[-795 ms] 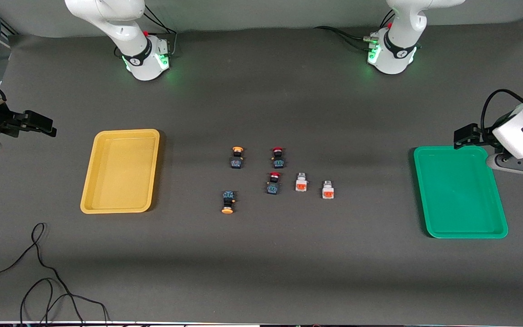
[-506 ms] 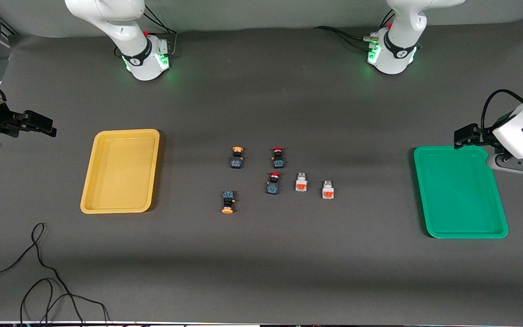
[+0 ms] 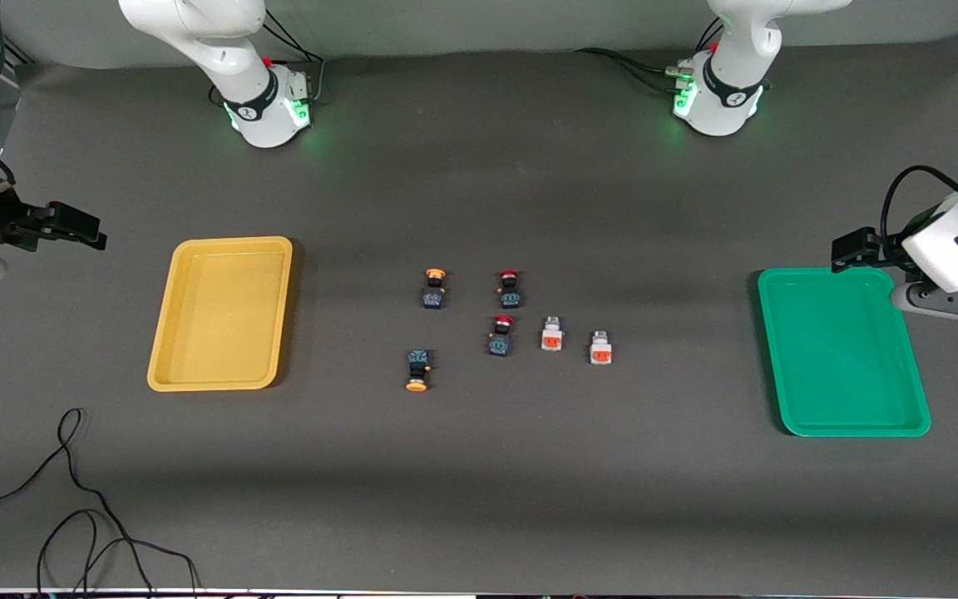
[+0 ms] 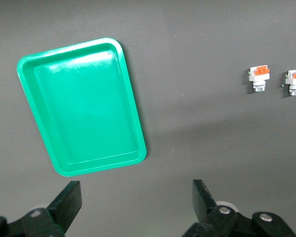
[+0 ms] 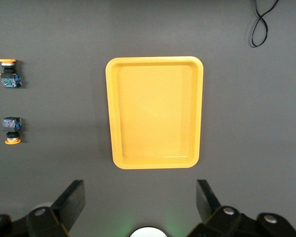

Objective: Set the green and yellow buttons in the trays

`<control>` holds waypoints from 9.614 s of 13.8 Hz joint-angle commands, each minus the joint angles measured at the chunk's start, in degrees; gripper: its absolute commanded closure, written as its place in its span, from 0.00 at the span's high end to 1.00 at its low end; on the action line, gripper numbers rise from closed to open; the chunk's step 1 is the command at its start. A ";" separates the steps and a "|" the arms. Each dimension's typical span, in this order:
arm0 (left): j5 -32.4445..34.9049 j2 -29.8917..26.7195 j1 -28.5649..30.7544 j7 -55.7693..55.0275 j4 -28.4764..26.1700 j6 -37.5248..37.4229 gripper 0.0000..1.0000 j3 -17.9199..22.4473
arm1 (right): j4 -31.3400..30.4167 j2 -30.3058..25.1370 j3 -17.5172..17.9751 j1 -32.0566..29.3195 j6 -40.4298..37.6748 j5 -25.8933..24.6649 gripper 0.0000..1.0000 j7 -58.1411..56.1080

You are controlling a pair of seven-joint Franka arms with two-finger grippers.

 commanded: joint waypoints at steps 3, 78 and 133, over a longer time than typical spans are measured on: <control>-0.50 -1.36 0.41 0.50 -1.14 -0.16 1.00 -0.22 | -9.30 -3.92 -0.21 8.85 6.33 5.16 1.00 10.16; 8.73 32.57 18.87 10.95 -1.23 35.70 0.00 -1.01 | -25.79 30.53 -52.24 40.70 45.23 39.05 1.00 -51.81; 8.55 33.02 -18.75 -51.71 12.46 15.27 0.00 -14.72 | -22.65 7.79 -49.50 56.78 26.82 12.13 0.00 -6.39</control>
